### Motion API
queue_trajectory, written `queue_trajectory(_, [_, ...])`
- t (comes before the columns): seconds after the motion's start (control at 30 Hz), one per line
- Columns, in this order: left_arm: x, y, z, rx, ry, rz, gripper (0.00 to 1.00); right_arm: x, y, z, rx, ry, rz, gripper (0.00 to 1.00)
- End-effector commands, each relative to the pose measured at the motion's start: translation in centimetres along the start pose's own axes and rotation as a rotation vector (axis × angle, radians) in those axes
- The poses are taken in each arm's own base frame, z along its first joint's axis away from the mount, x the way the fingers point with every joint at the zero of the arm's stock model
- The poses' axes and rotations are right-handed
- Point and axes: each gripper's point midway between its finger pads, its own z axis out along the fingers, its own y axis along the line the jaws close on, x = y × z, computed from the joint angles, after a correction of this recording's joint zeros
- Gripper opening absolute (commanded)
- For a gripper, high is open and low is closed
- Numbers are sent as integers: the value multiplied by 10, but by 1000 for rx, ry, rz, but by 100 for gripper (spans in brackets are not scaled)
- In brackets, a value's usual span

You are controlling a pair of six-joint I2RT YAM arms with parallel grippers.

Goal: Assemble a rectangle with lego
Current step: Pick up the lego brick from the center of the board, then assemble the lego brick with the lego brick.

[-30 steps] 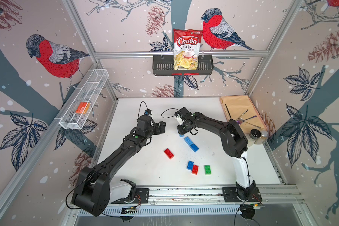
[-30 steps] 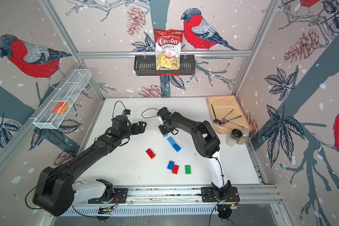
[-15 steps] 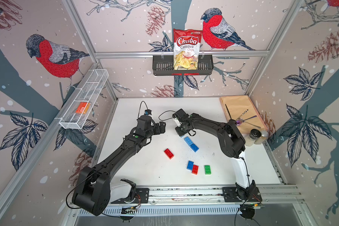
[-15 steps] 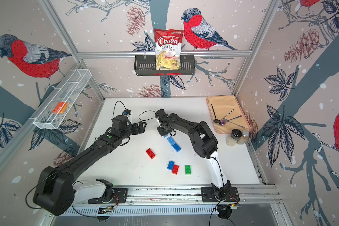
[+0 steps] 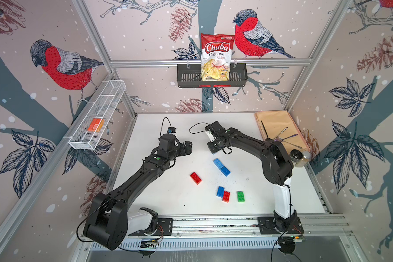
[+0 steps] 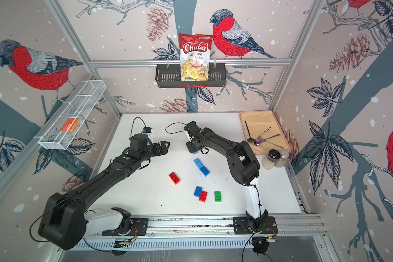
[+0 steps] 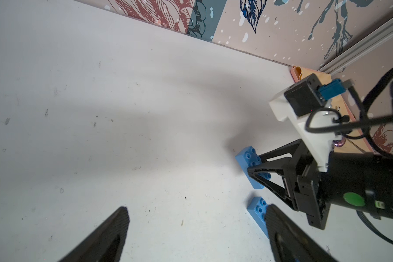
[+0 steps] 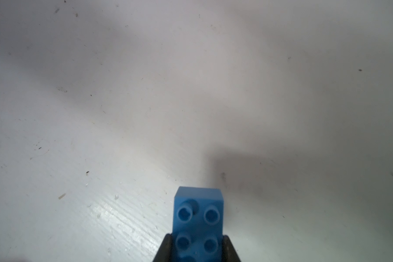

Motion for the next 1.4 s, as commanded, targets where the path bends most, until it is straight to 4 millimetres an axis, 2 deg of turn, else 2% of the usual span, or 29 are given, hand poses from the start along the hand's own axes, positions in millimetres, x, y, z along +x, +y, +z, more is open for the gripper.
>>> queue_trajectory(0.0, [-7,-8,-1,44,-23,21,93,10,1,-15,-30,14,-5,17])
queue_trajectory(0.17, [-3,-17,0,95,-9,42,91,27,10,-35,-93,24,-21,17])
queue_trajectory(0.27, [0,-21,2,115,0,42,91,34,15,-37,-112,20,-44,17])
queue_trajectory(0.5, [4,-28,4,149,15,55,90,50,20,-21,-115,45,-92,16])
queue_trajectory(0.87, [9,-32,9,164,36,52,90,60,21,-4,-68,42,-111,15])
queue_trajectory(1.37, [10,-31,11,160,42,49,90,64,9,-1,-2,8,-121,13])
